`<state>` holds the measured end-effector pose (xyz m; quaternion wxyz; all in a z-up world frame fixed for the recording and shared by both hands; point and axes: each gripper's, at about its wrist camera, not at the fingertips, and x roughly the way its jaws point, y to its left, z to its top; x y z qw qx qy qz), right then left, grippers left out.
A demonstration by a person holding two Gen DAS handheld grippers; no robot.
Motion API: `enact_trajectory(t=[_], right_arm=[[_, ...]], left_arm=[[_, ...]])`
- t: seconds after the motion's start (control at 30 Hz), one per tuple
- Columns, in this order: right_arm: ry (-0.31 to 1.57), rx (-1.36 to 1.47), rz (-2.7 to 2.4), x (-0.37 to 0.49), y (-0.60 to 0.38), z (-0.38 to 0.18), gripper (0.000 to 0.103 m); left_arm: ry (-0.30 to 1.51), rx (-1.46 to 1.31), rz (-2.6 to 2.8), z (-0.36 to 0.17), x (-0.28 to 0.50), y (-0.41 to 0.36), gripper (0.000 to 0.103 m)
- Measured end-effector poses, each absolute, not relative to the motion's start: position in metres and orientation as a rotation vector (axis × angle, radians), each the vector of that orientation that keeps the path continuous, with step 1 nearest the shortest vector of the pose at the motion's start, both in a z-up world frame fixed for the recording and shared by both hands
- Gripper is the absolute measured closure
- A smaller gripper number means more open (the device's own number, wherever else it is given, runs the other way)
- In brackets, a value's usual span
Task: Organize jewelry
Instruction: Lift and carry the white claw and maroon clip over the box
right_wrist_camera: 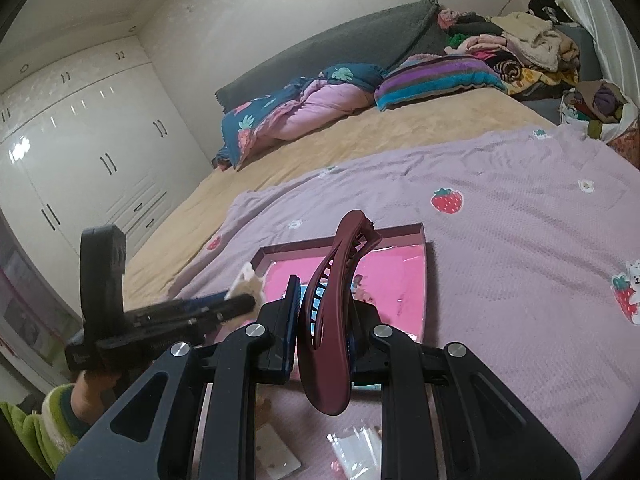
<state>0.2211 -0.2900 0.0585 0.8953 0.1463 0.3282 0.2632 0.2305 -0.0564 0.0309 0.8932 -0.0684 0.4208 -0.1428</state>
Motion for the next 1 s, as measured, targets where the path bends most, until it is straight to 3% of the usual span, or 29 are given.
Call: enact_trajectory(t=[1.0], right_arm=[[0.836,0.229,0.497,0.283,-0.258,-0.013,0.085]], left_arm=[[1.014,-0.048,-0.265,-0.035,0.252,-0.065,0.074]])
